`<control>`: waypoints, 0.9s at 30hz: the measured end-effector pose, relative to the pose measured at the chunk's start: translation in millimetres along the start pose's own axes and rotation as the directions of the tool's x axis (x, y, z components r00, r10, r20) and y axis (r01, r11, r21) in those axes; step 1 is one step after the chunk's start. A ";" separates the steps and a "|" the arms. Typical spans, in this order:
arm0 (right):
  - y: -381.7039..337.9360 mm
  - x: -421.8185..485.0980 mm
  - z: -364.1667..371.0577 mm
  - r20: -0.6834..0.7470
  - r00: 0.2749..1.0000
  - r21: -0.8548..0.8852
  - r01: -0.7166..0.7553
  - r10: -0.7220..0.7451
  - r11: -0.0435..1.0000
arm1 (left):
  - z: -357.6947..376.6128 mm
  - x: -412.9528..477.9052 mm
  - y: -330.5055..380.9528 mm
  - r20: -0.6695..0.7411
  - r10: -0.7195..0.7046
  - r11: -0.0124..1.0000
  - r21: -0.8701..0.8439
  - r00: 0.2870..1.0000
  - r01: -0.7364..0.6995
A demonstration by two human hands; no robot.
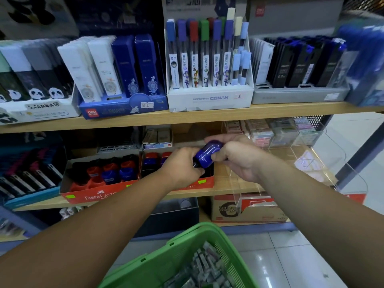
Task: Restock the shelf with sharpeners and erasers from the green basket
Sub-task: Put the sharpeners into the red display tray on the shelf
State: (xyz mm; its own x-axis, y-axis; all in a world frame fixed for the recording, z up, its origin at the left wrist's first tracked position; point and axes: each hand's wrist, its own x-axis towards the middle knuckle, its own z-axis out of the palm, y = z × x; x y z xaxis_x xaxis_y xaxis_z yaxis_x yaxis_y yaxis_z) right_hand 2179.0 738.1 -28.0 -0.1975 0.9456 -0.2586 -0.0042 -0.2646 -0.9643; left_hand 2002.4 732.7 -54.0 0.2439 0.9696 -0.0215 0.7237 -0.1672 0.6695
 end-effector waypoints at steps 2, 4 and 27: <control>2.0 1.0 0.5 -0.017 1.000 -0.057 -0.005 0.004 0.998 | 2.8 -1.2 1.6 0.004 -0.008 0.999 0.042 1.000 0.008; 1.0 -2.5 -2.8 -0.022 1.000 -0.090 -0.015 0.013 0.996 | 4.4 -2.5 4.1 0.016 -0.011 0.998 0.062 1.000 0.010; 8.5 -13.6 150.6 0.132 0.985 -0.259 -0.073 0.111 0.963 | -117.7 -124.4 -125.8 -0.073 -0.472 0.727 -0.596 0.878 0.341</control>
State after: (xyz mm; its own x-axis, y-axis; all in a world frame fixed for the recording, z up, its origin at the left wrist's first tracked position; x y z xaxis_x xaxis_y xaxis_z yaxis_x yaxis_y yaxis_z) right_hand 2034.0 694.5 -24.2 -0.3247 0.8771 -0.3539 0.2646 -0.2750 -0.9243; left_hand 1805.0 654.2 -48.2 -0.1750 0.9437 -0.2806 0.2246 0.3157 0.9219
